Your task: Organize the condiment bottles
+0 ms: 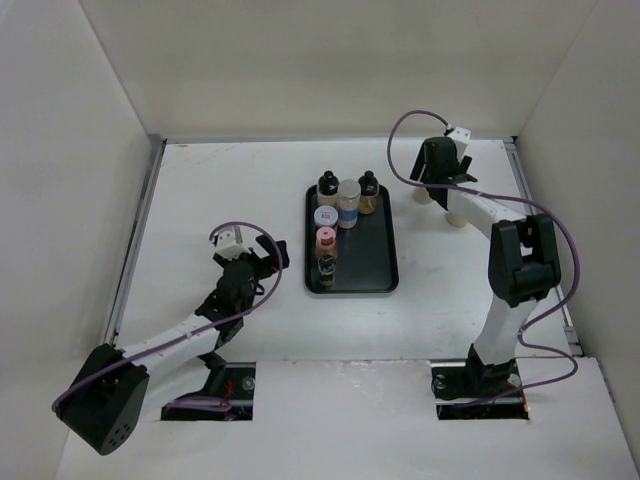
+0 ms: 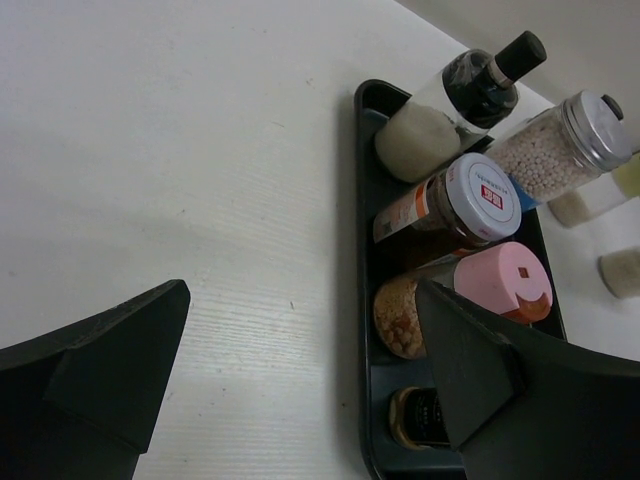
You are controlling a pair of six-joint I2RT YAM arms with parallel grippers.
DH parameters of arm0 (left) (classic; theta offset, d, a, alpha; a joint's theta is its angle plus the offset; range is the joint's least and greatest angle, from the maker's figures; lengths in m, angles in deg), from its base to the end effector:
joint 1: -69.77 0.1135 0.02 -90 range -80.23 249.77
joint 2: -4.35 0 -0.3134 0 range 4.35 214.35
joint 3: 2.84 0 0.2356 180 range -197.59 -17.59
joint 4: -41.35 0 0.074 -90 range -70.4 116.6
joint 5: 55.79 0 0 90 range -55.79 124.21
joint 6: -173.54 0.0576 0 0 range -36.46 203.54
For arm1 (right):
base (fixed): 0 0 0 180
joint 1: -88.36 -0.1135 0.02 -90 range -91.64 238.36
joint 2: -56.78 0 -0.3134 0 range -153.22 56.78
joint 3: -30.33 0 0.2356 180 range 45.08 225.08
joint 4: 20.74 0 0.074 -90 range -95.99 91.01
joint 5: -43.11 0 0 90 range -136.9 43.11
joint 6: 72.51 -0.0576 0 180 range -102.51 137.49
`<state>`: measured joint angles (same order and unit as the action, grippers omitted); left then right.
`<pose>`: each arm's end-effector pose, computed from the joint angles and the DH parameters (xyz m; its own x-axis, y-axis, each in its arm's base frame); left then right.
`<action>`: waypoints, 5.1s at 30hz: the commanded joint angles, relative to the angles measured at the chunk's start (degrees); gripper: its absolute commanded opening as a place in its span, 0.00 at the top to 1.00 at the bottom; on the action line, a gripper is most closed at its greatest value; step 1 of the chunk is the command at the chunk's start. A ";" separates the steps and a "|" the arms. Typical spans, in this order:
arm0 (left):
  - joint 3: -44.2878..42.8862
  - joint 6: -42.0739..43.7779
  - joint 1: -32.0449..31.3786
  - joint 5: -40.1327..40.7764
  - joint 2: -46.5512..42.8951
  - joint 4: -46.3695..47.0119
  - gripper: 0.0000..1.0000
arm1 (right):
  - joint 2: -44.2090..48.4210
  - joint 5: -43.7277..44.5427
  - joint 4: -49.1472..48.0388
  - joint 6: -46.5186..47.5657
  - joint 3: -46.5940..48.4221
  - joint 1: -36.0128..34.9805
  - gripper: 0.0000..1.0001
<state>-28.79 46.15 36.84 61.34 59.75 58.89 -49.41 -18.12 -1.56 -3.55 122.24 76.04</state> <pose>0.1568 -0.0702 0.2298 -0.2040 -0.5118 -0.8346 -0.0183 0.8543 -0.5194 0.4354 0.0667 0.2877 -0.4291 0.2284 -0.8739 0.3850 0.9215 0.0518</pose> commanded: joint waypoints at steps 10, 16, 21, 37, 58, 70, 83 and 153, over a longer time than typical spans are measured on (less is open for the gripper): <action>-0.22 -1.99 1.68 -3.49 5.42 6.20 0.00 | -4.73 -4.69 -3.80 1.79 5.01 1.64 0.47; -0.22 -1.99 2.12 -4.02 5.33 6.29 0.00 | -3.58 -4.96 -7.41 3.90 3.08 1.73 0.60; -0.22 -2.08 2.39 -4.29 4.99 6.29 0.00 | 0.54 -4.43 -8.73 3.46 -1.75 1.55 0.60; 0.13 -2.34 2.56 -5.16 4.37 6.29 0.00 | 24.96 3.22 -9.62 1.53 -24.77 -14.43 0.57; -0.05 -2.78 2.65 -5.51 4.63 6.47 0.00 | 35.35 2.87 -0.03 -9.11 -37.26 -32.46 0.56; 0.04 -2.87 2.65 -5.16 4.54 6.55 0.00 | 33.68 2.78 4.27 -11.48 -36.30 -35.98 0.54; -0.31 -3.04 2.39 -5.43 5.60 6.64 0.00 | 34.04 4.36 7.35 -12.19 -35.07 -36.15 0.37; 0.04 -3.48 3.18 -5.87 6.21 6.64 0.00 | 15.48 -0.21 0.94 1.08 -8.87 8.15 0.42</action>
<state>-28.79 43.16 39.75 55.72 66.41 62.43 -39.18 -19.98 2.85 -3.18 112.69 85.16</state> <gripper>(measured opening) 0.997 0.714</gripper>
